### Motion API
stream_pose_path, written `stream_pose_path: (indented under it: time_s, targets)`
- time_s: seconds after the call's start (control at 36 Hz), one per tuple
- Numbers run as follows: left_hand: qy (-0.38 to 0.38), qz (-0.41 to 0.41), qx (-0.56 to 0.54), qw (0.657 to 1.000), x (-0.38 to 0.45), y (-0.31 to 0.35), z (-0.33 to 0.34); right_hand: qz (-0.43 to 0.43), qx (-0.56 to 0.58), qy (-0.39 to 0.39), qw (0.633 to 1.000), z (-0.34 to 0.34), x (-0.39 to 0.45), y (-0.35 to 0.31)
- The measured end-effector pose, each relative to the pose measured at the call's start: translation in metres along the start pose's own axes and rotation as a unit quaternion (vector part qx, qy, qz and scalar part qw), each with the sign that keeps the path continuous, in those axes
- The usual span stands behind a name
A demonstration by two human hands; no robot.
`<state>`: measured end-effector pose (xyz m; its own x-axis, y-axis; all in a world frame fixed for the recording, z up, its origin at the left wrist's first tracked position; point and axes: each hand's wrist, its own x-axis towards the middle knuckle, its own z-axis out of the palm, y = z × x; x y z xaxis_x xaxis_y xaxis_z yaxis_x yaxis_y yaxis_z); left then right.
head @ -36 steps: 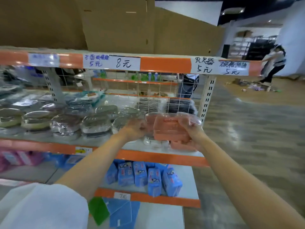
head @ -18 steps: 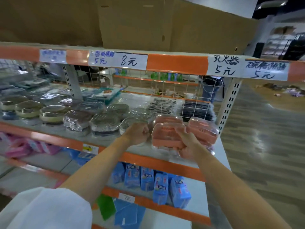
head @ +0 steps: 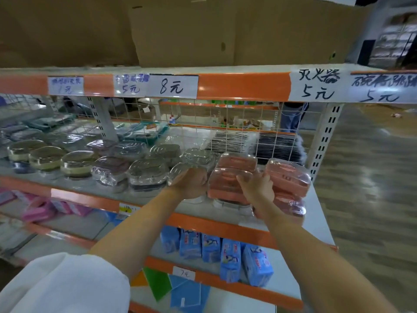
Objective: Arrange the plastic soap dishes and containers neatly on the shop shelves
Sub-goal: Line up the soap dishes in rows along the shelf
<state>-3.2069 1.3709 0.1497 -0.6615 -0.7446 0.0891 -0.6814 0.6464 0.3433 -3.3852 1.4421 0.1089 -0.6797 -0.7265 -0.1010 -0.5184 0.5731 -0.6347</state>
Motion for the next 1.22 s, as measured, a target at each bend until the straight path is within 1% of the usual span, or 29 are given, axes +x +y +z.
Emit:
stream_pose_path:
  time_s: [0.06,0.17,0.25,0.31,0.42,0.5,0.56,0.64,0.72,0.78,0.92,1.03,1.14,1.22]
  targets:
    - [-0.004,-0.001,0.007,1.000,-0.001,0.000,0.000,-0.013,-0.044,0.021,0.999,-0.002,-0.002,-0.005]
    - [-0.023,0.014,0.000,1.000,-0.001,-0.004,-0.002,-0.026,-0.067,0.045,0.996,-0.005,-0.005,-0.009]
    - [-0.026,0.042,0.002,0.999,-0.003,-0.012,-0.005,-0.058,-0.080,0.066,0.993,-0.006,-0.018,-0.016]
    - [-0.037,0.054,0.015,0.998,-0.008,-0.022,-0.008,-0.085,-0.070,0.050,0.993,-0.001,-0.030,-0.023]
    - [-0.083,0.040,0.075,0.993,-0.020,-0.059,-0.020,-0.136,-0.064,0.022,0.988,0.023,-0.047,-0.042]
    - [-0.100,0.036,0.117,0.987,-0.036,-0.091,-0.037,-0.159,-0.087,-0.052,0.982,0.041,-0.079,-0.078]
    - [-0.090,0.028,0.140,0.986,-0.050,-0.117,-0.048,-0.175,-0.109,-0.086,0.975,0.061,-0.092,-0.099]
    - [-0.055,-0.004,0.145,0.988,-0.077,-0.161,-0.070,-0.205,-0.128,-0.111,0.964,0.086,-0.113,-0.140]
    - [-0.042,-0.034,0.143,0.988,-0.103,-0.204,-0.096,-0.229,-0.143,-0.139,0.953,0.113,-0.127,-0.183]
    - [-0.038,-0.057,0.137,0.988,-0.119,-0.235,-0.111,-0.257,-0.163,-0.140,0.942,0.133,-0.137,-0.209]
    - [-0.009,-0.133,0.058,0.989,-0.159,-0.304,-0.144,-0.310,-0.166,-0.168,0.921,0.186,-0.161,-0.268]
    - [0.015,-0.169,0.058,0.984,-0.184,-0.351,-0.169,-0.343,-0.190,-0.175,0.903,0.225,-0.174,-0.316]
    - [0.035,-0.219,0.059,0.973,-0.205,-0.399,-0.189,-0.380,-0.180,-0.183,0.888,0.266,-0.186,-0.362]
    - [0.046,-0.251,0.057,0.965,-0.220,-0.437,-0.202,-0.402,-0.151,-0.189,0.883,0.300,-0.189,-0.396]
